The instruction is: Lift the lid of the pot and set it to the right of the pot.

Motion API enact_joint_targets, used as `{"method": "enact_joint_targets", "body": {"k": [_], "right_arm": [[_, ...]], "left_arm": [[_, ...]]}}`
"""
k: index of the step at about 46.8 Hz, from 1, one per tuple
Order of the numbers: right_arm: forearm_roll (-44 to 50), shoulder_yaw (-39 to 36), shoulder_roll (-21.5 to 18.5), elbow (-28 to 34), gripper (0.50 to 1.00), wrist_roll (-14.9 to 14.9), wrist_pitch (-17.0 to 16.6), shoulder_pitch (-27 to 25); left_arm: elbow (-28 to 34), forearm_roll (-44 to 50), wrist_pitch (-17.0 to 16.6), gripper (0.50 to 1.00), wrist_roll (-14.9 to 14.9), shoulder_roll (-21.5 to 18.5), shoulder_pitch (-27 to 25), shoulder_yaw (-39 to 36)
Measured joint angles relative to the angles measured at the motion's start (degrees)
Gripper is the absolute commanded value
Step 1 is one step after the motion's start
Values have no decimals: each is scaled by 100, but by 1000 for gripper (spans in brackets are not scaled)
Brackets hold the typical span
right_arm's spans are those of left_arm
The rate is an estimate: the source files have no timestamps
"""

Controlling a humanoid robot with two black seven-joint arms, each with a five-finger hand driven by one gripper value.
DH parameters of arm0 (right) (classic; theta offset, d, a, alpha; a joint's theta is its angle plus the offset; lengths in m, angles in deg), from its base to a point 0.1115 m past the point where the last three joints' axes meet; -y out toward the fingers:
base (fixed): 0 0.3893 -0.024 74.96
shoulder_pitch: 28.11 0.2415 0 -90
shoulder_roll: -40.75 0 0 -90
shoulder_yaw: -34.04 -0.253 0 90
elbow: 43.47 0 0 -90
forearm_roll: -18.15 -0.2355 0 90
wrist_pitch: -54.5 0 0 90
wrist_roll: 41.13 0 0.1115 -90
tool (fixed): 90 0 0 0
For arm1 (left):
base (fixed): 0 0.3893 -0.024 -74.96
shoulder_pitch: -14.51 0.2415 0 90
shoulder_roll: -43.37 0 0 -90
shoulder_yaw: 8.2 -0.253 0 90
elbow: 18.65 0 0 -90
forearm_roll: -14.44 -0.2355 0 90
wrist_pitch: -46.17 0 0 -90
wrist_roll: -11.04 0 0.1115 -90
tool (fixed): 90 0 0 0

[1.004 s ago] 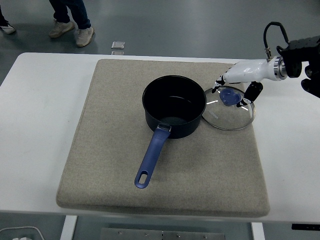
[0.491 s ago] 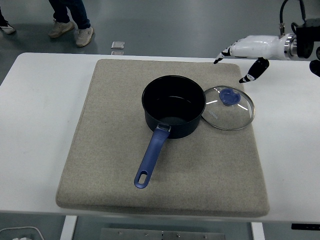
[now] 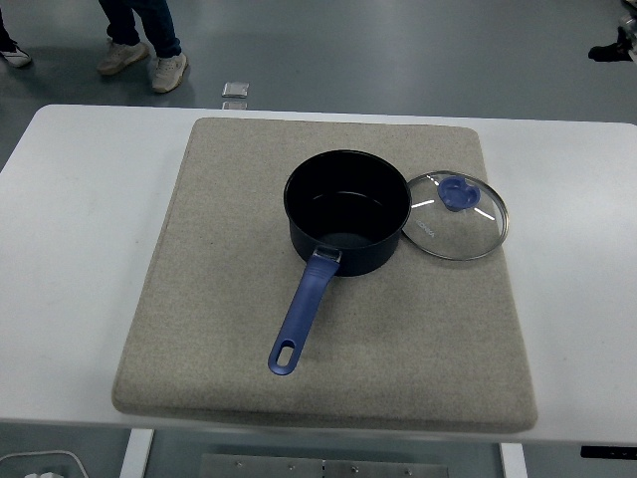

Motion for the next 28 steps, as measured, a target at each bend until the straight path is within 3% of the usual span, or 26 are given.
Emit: {"method": "enact_joint_targets", "body": {"k": [4, 8, 28], "right_arm": [[-877, -11, -42, 74, 897, 41, 22, -12], [-1653, 6, -52, 94, 905, 326, 123, -69], [-3885, 25, -87, 74, 907, 1210, 714, -544]], "left_arm": [[0, 0, 0, 1000, 0, 0, 0, 0], [0, 0, 0, 1000, 0, 0, 0, 0], [0, 0, 0, 1000, 0, 0, 0, 2]]}}
